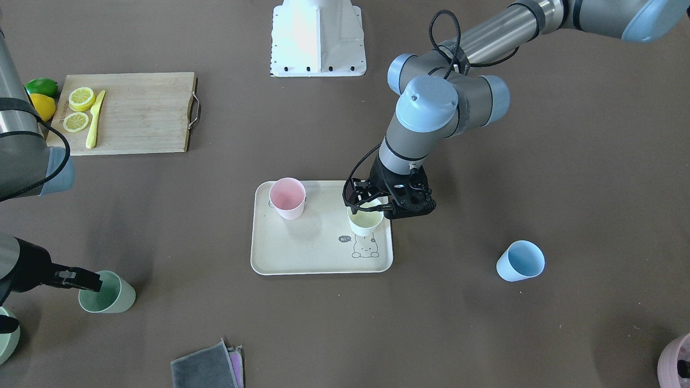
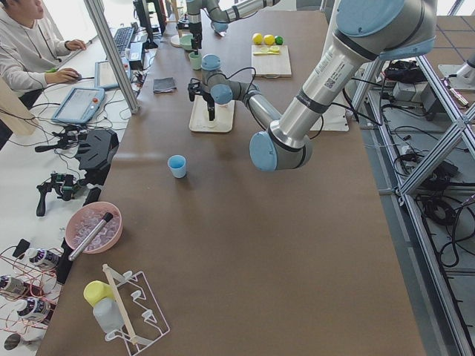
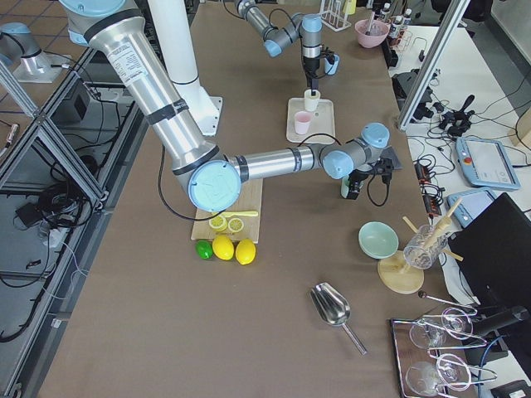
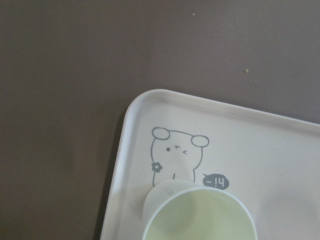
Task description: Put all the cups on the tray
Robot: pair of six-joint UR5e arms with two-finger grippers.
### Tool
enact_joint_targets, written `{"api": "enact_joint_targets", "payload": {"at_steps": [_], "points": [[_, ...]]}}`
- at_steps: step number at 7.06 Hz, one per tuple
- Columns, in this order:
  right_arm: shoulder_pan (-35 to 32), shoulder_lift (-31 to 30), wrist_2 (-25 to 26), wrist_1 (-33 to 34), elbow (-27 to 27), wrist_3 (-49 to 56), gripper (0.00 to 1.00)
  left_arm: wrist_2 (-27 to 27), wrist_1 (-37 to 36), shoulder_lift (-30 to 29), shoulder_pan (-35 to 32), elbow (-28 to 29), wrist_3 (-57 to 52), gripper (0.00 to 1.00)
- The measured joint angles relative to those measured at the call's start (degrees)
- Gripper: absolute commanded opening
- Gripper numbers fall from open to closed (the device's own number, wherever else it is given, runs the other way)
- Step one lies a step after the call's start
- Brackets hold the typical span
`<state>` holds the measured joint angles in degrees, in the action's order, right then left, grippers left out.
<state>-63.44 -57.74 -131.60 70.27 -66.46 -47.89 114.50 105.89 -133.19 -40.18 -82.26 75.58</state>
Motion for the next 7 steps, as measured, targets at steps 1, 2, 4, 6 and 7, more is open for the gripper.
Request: {"api": "enact_joint_targets", "payload": {"at_steps": [1,2,4,6,7], "points": [[0.70,0.06,0.66,-0.03,0.06,-1.24,0.45,-0.26,-0.12,0.39,-0.08,-0.46,-0.12,0.98],[1.19,-0.07,0.87,-0.05,0.08,-1.91,0.08,-0.26,-0.15,1.98,-0.81,-1.49,-1.17,0.98],[1.43,-0.45,0.79,-0.05,0.10,-2.49,0.00,0.41,-0.23,9.03,-6.16,-5.29,-14.37,0.98],[1.45,-0.32,-0.37,-0.02,-0.13,-3.31,0.00,4.81,-0.05,13.37,-15.19,-3.59,-29.89,0.97],[1.41,0.35,-1.48,0.01,-0.58,-4.29,0.00,6.61,0.49,13.67,-18.84,-0.01,-34.97,0.97]]}}
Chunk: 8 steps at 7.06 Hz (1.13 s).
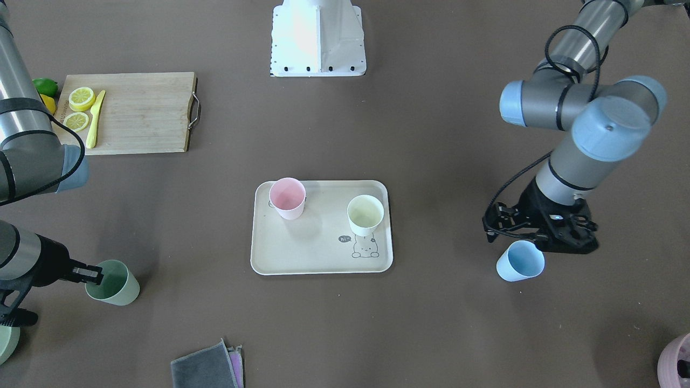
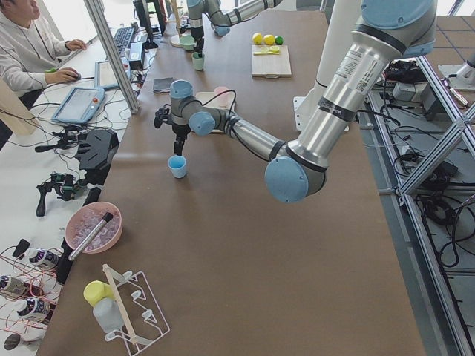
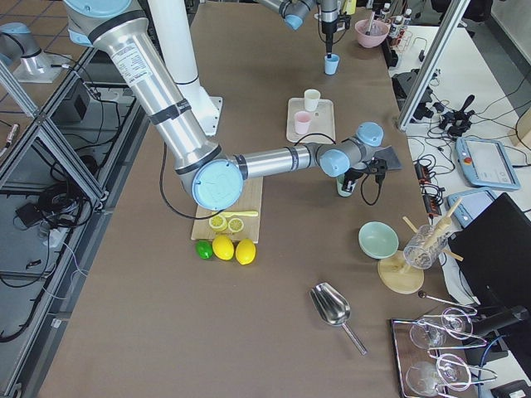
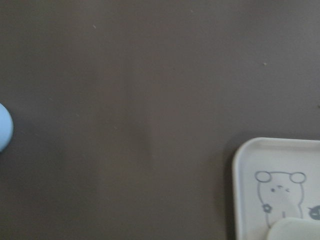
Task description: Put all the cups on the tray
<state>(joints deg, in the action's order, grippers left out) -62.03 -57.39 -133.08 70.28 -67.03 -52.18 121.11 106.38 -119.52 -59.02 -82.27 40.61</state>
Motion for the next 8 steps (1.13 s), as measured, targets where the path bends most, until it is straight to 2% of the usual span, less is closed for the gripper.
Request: {"api": "enact_joint_targets", "payload": {"at_steps": [2,3,5,7,8], "points": [[0.26,2.61,-1.36,0.35,-1.75,-3.06,0.00,2.05,2.06,-1.13,-3.37,7.03,-3.36,0.97],[1.25,3.84,-1.70,0.35,-2.82,-5.13,0.00,2.61,2.57,-1.59,-3.75,8.51,-3.06,0.97],[5.11,5.52,-1.40,0.04,-4.53,-8.33,0.00,2.89,4.53,-1.83,-3.20,10.04,-1.51,0.86],[8.25,7.36,-0.98,-0.14,-5.03,-10.63,0.00,2.76,8.00,-1.80,-2.02,13.25,-1.15,0.82],[9.18,8.70,-0.91,-0.13,-5.11,-12.19,0.00,2.77,8.67,-1.74,-1.41,13.83,-0.96,0.71]]}}
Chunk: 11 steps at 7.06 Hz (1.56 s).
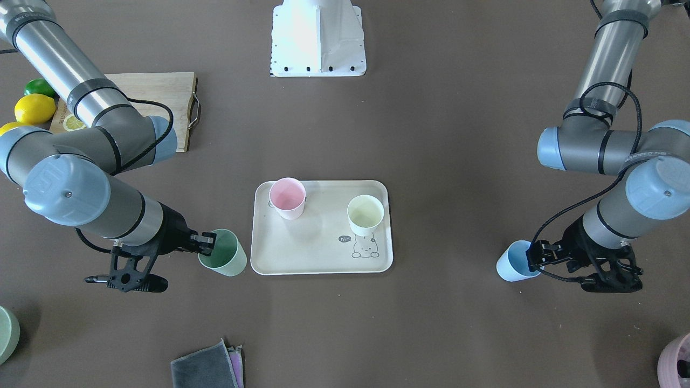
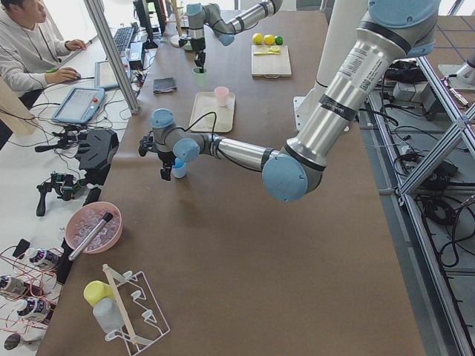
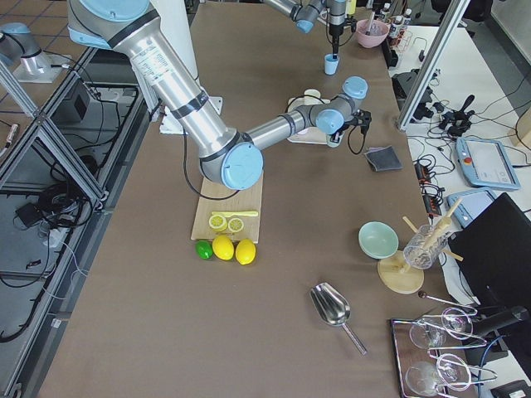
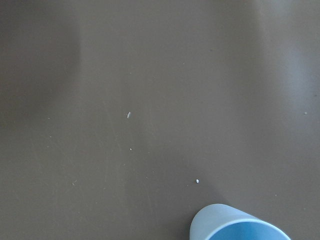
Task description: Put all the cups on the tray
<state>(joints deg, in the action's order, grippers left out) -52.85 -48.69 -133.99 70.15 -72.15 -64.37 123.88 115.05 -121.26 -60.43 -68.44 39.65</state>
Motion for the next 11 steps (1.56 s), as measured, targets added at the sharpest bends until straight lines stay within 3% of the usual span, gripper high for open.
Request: {"api": "enact_joint_targets", "payload": {"at_steps": [1,5,6,11], "points": [[0.60,1.18,0.03,0.02,-0.03,-1.53,0.00,0.07,0.24,0.15,0.37,-0.03,0.25,0.01],[4.03,2.64,2.66,-0.15,-0.42,-2.56,0.00,0.77,-0.08,-2.09,0.94,-0.70,2.87,0.00],[5.57,2.69,4.10,-0.20,-0.58,-2.59,0.97,1.59,-0.12,-4.49,1.82,-0.86,5.87,0.00],[7.18,2.50,6.11,-0.11,-2.61,-1.83,1.00,-1.76,-0.09,-15.05,11.95,-0.87,25.72,0.00]]}}
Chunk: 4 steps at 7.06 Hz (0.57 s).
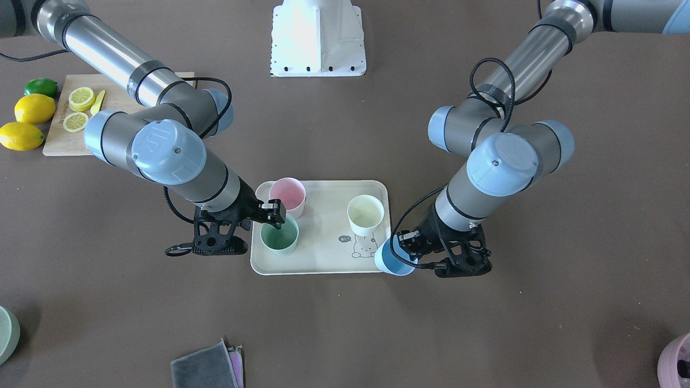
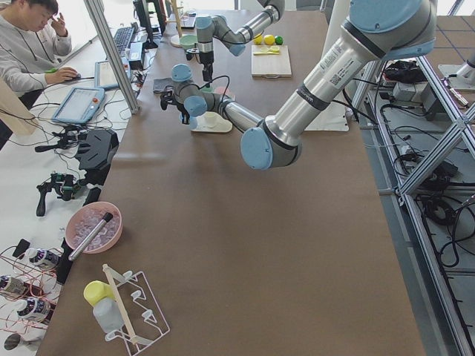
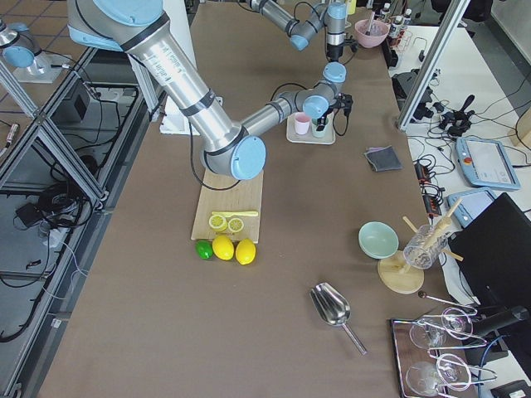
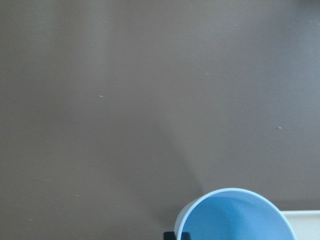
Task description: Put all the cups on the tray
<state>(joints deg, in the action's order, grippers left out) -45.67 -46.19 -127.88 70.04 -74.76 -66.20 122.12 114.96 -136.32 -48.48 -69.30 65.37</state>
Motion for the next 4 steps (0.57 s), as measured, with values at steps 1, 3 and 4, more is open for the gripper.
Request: {"api": "enact_joint_targets", "payload": {"at_steps": [1,3,4], "points": [[-0.08,-0.07,0.00,-0.01,-0.22,0.01,1.00,-0.74,0.04,-0.79,1.54,-0.15,2.23,0.57],[-0.20,-0.28,-0.04,-0.05,-0.72,-0.04,1.00,-4.49,0.20,-1.08,4.80,-0.80,4.38,0.98],[-0.65,-0.39,-0.23,0.08,-1.24,-0.06,1.00,-5.19,0.27,-0.74,4.45,-0.98,3.76,0.98]]}}
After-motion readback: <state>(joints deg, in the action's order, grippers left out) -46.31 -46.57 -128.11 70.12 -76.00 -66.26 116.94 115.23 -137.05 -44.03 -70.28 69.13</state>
